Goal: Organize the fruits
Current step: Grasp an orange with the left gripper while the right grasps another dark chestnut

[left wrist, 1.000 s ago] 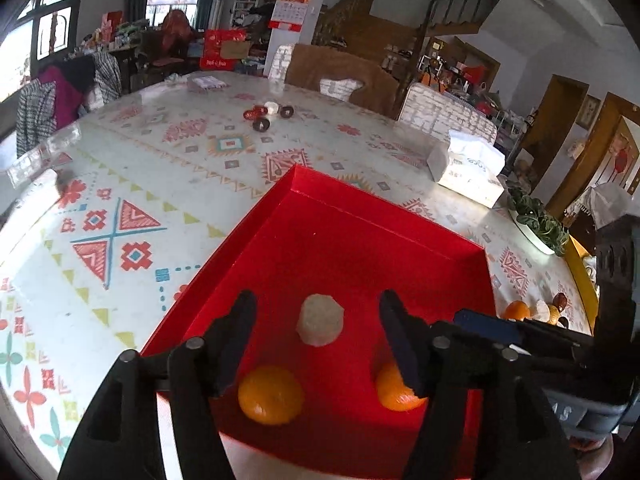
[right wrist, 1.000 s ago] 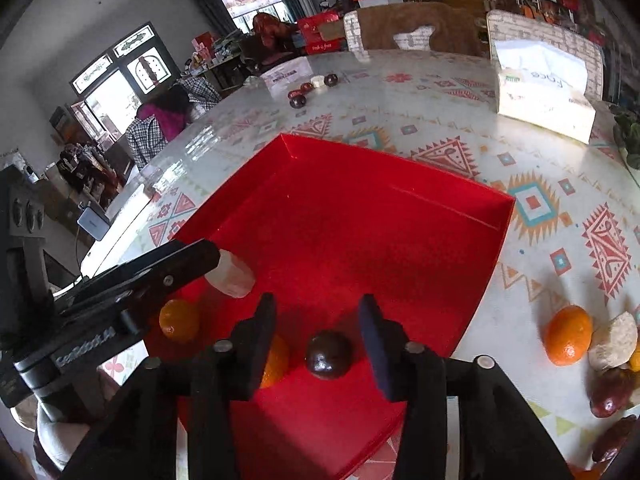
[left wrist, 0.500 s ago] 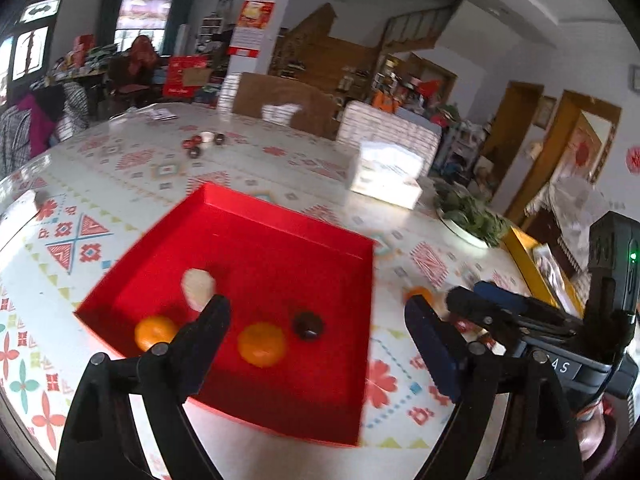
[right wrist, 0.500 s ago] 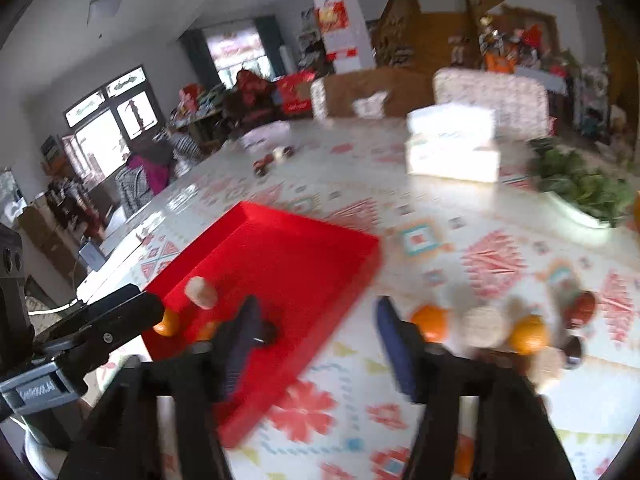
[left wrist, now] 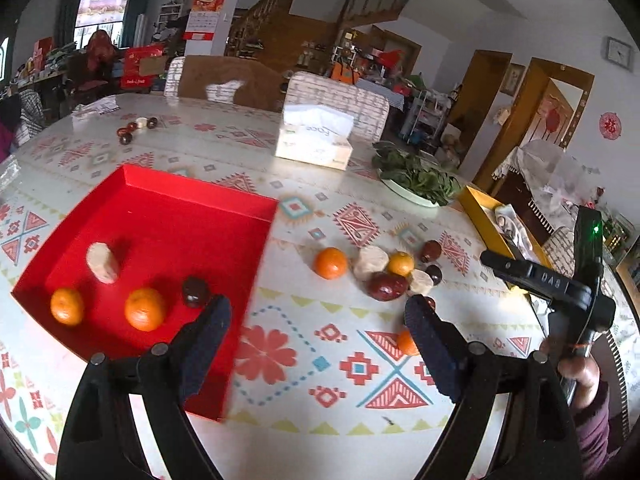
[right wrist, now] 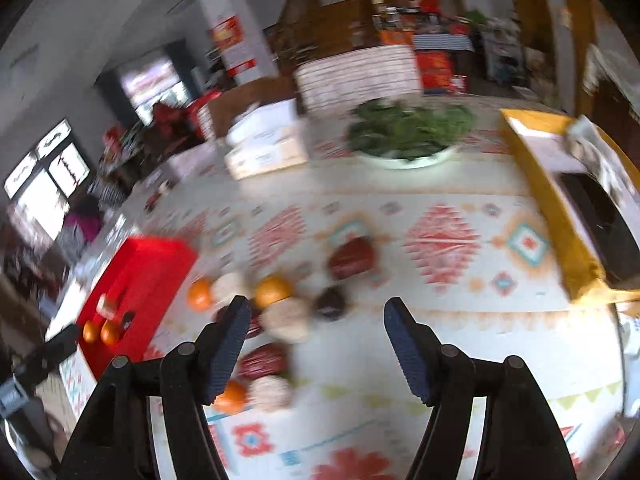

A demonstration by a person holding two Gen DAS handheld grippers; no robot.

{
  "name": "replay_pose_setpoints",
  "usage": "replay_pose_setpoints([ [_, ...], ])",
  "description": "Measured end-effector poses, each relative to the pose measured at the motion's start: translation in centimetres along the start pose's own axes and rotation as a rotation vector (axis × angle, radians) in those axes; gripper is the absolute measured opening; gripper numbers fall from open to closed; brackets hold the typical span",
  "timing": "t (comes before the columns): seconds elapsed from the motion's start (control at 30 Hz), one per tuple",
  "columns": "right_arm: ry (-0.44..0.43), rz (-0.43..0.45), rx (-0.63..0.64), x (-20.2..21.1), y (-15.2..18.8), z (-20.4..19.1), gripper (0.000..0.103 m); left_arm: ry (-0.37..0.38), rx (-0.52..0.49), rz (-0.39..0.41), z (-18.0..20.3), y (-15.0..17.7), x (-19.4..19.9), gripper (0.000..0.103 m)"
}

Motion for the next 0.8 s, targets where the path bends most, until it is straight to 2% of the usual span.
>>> replay_pose_setpoints([
  [0.17, -0.025, 0.002, -0.053, -0.3, 0.1, 2.8, 0.064, 0.015, -0.025, -0.048, 1.5, 0.2, -1.7, 0.088],
  [0.23, -0.039, -0.022, -0.057, -1.1, 0.3, 3.2, 0.056, 0.021, -0.043, -0.059, 2.2, 0.4, -2.2, 0.088],
  [0.3, -0.053, -0.066, -0.041, -2.4, 0.8, 2.6, 0.053, 0.036, -0.072, -0.070, 3.0, 0.7, -3.0, 0.086],
  [0.37, -0.041, -0.095, -0.013, -3.2, 1.0, 1.8, 0.053, 0.058, -0.104, -0.087, 4.0, 1.0, -3.6, 0.077],
  [0.5, -0.001, -0.106, 0.018, -4.0, 0.3, 0.4, 0.053, 0.078, -0.147, -0.127, 5.5, 1.6, -5.1, 0.077],
  [0.6, 0.060, -0.136, 0.046, -5.5, -0.5, -0.6, 0.053, 0.085, -0.182, -0.161, 6.3, 2.2, -6.2, 0.077],
  [0.67, 0.090, -0.158, 0.048, -6.6, -0.7, -0.6, 0.047, 0.081, -0.203, -0.175, 6.7, 2.6, -6.8, 0.077],
  [0.73, 0.066, -0.166, 0.042, -7.5, -0.7, -0.7, 0.046, 0.068, -0.226, -0.186, 7.0, 2.8, -7.4, 0.072],
  [0.8, 0.092, -0.157, 0.072, -7.6, -0.5, -1.2, 0.046, 0.064, -0.241, -0.202, 7.1, 2.9, -7.9, 0.064],
])
Point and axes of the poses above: each gripper's, at about its wrist camera, not at the fingertips, and x roughly against the way its jaws point, z to its right, y to its underside, the point moved 3 cm from there along -x, roughly the way its jaws point, and after that the axes turned 11 degrees about -z, right-handed, at the moved point
